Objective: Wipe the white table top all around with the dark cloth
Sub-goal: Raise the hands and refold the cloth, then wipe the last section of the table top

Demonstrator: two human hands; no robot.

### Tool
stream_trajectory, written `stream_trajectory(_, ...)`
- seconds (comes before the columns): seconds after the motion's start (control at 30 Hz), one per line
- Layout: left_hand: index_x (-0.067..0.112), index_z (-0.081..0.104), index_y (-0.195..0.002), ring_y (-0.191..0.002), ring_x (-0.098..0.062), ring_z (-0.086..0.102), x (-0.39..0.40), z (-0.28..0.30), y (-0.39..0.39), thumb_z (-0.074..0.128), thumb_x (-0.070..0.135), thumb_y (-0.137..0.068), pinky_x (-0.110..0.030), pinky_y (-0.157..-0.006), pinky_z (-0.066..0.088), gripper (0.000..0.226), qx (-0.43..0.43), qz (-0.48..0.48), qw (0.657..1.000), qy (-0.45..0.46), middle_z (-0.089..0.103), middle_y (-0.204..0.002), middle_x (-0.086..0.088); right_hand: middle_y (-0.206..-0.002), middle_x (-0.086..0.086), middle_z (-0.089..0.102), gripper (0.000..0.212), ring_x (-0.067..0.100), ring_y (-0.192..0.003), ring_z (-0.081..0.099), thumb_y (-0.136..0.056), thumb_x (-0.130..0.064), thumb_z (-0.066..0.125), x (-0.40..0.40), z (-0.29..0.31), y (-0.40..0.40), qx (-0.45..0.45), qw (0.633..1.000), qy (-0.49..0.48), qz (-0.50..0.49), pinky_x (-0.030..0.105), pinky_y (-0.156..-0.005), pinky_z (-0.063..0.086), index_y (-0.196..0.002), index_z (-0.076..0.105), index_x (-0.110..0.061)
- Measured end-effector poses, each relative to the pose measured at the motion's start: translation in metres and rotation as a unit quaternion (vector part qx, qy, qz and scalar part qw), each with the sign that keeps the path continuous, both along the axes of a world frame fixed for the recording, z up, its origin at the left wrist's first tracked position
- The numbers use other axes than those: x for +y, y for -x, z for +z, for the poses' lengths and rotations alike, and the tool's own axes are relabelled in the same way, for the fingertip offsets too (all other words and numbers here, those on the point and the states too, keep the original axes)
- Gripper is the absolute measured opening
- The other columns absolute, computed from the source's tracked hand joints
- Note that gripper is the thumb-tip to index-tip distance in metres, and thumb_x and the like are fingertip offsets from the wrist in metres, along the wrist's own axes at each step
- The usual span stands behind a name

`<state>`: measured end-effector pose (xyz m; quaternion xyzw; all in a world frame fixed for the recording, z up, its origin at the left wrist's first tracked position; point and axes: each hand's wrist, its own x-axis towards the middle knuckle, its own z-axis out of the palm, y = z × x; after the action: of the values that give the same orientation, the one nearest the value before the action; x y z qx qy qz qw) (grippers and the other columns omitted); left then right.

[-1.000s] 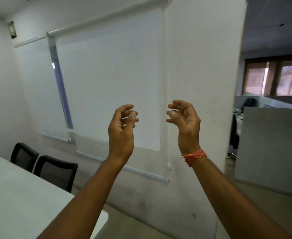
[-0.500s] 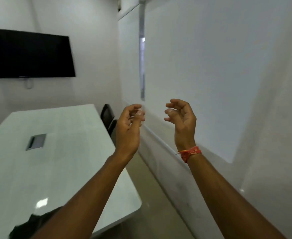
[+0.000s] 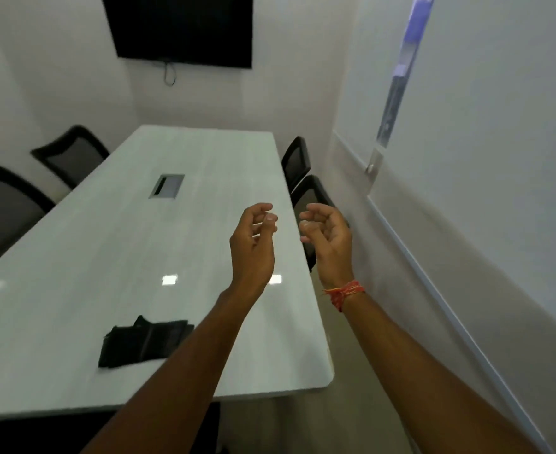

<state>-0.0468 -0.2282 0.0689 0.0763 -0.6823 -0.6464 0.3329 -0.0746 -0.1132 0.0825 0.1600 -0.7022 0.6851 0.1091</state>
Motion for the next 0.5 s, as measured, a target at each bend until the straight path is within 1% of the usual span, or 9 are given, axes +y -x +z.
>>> stream_trajectory(0.07,0.026,0.060,-0.117,-0.096,-0.012,0.068,-0.019,-0.028,0.009,0.051,0.024,-0.103,-0.018,-0.083,0.054,0.017,-0.032,0.030,0.999,-0.009,0.068,-0.110,0.004,-0.109,0.000,0.068,0.037,0.019,-0.103,0.066,-0.081,-0.040,0.065,-0.017,-0.022,0.017,-0.031,0.999,-0.022,0.022,0.054,-0.091,0.055,-0.114,0.061,-0.024)
stream_trajectory(0.17,0.023,0.060,-0.116,-0.096,-0.014,0.067,-0.048,-0.076,0.020,0.050,0.024,-0.103,-0.020,-0.081,0.053,0.017,-0.092,0.082,0.992,-0.017,0.069,-0.110,0.001,-0.109,0.001,0.068,0.040,0.019,-0.101,0.066,-0.082,-0.035,0.064,-0.046,-0.061,0.040,-0.074,0.993,-0.065,0.071,0.052,-0.091,0.056,-0.117,0.062,-0.016)
stream_trajectory(0.23,0.021,0.061,-0.117,-0.099,-0.016,0.065,-0.064,-0.114,0.023,0.050,0.025,-0.103,-0.024,-0.086,0.053,0.018,-0.140,0.124,0.982,-0.031,0.068,-0.112,0.001,-0.108,0.000,0.068,0.042,0.017,-0.100,0.066,-0.081,-0.037,0.064,-0.066,-0.091,0.052,-0.107,0.983,-0.097,0.117,0.050,-0.091,0.056,-0.117,0.062,-0.015)
stream_trajectory(0.3,0.019,0.059,-0.121,-0.106,-0.016,0.062,-0.077,-0.152,0.022,0.051,0.025,-0.102,-0.025,-0.089,0.050,0.021,-0.198,0.169,0.965,-0.035,0.064,-0.116,0.003,-0.107,0.000,0.069,0.042,0.015,-0.098,0.067,-0.079,-0.038,0.064,-0.086,-0.122,0.063,-0.136,0.969,-0.126,0.164,0.048,-0.091,0.057,-0.115,0.063,-0.016)
stream_trajectory(0.37,0.017,0.058,-0.125,-0.113,-0.018,0.058,-0.096,-0.190,0.020,0.053,0.025,-0.102,-0.027,-0.093,0.048,0.025,-0.269,0.226,0.936,-0.029,0.060,-0.124,0.000,-0.106,0.001,0.069,0.042,0.015,-0.097,0.067,-0.079,-0.038,0.064,-0.104,-0.152,0.074,-0.153,0.954,-0.150,0.208,0.045,-0.090,0.057,-0.114,0.064,-0.015)
stream_trajectory(0.4,0.017,0.057,-0.127,-0.116,-0.022,0.057,-0.108,-0.208,0.019,0.054,0.026,-0.101,-0.032,-0.097,0.048,0.028,-0.306,0.257,0.916,-0.024,0.057,-0.129,-0.003,-0.106,0.001,0.069,0.041,0.014,-0.097,0.066,-0.079,-0.038,0.065,-0.112,-0.164,0.079,-0.161,0.946,-0.159,0.230,0.043,-0.089,0.058,-0.113,0.064,-0.014)
stream_trajectory(0.43,0.016,0.054,-0.131,-0.121,-0.027,0.055,-0.120,-0.224,0.016,0.055,0.027,-0.099,-0.040,-0.102,0.048,0.033,-0.343,0.288,0.894,-0.014,0.052,-0.135,-0.006,-0.106,0.001,0.069,0.039,0.013,-0.097,0.066,-0.080,-0.036,0.065,-0.118,-0.176,0.085,-0.172,0.938,-0.166,0.250,0.040,-0.087,0.058,-0.113,0.064,-0.015)
stream_trajectory(0.47,0.015,0.050,-0.136,-0.130,-0.032,0.048,-0.133,-0.240,0.014,0.056,0.027,-0.098,-0.046,-0.109,0.043,0.040,-0.382,0.314,0.869,0.009,0.046,-0.142,-0.010,-0.105,0.000,0.069,0.035,0.012,-0.096,0.066,-0.082,-0.032,0.067,-0.125,-0.187,0.093,-0.179,0.930,-0.171,0.270,0.037,-0.085,0.058,-0.112,0.064,-0.015)
stream_trajectory(0.5,0.012,0.045,-0.142,-0.141,-0.036,0.035,-0.146,-0.253,0.011,0.056,0.027,-0.098,-0.050,-0.116,0.033,0.048,-0.430,0.335,0.837,0.041,0.038,-0.151,-0.014,-0.105,0.000,0.069,0.029,0.011,-0.096,0.065,-0.085,-0.026,0.069,-0.131,-0.199,0.101,-0.184,0.924,-0.175,0.286,0.033,-0.082,0.056,-0.112,0.064,-0.015)
